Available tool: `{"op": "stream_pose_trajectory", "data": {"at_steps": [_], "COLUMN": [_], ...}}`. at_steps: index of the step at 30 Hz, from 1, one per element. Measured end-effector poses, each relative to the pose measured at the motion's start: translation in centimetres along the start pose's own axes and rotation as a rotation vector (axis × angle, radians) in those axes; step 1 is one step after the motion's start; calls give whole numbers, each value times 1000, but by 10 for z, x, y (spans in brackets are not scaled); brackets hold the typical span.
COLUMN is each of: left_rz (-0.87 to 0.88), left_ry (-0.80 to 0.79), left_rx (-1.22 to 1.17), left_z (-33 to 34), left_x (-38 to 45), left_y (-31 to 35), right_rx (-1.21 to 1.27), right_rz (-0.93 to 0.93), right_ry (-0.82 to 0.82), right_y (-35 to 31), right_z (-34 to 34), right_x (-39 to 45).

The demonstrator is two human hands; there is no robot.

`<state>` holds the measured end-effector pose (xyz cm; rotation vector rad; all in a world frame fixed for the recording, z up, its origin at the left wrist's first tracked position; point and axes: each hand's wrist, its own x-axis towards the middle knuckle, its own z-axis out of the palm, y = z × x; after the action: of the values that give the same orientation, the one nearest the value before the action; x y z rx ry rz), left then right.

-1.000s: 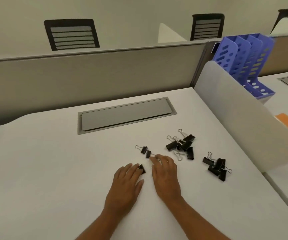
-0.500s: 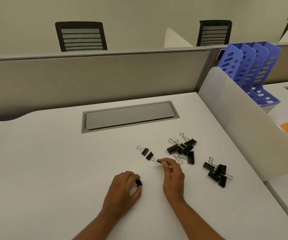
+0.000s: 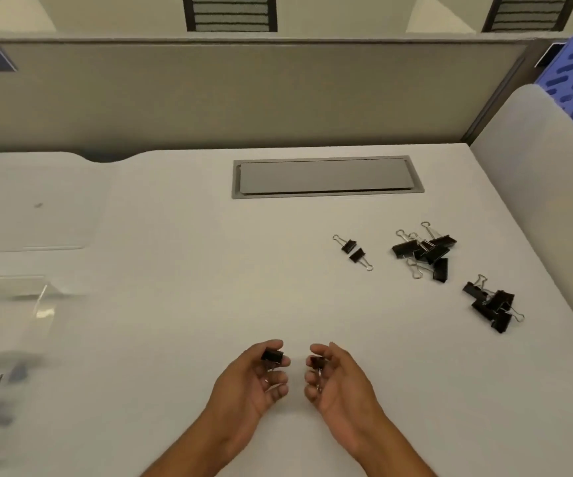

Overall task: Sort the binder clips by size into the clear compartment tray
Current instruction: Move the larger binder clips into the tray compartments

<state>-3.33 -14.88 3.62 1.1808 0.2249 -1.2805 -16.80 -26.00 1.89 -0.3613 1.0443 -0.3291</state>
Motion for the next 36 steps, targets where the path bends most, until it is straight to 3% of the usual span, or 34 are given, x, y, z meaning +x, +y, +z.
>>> {"op": "stream_pose_trajectory", "data": {"at_steps": [8,12,19,28,33,36], "left_rz": [176,309,529,855,890,764], "left_ry": [44,104,353,866,1004,1014], "left_rx": [13,132,344,701,963,1153], "left_z": [-55,-98,-223,-384,-435,-451], "left_x": [-45,-71,-119,-120,-78,-60], "left_y": [32,65,138,250,290,303], "right_rx": [-470,-526,-715,-1026,-1170,-1220], "right_rz": [-83,-112,-149,-250,-312,-332], "right_ry": [-270,-330,-388,-503,-497,-465], "right_y": [29,67,162,248,268,268], "right_z": [92,145,225,319,336,343], "right_x": [-5,-15,-34,-44,-44,-42]}}
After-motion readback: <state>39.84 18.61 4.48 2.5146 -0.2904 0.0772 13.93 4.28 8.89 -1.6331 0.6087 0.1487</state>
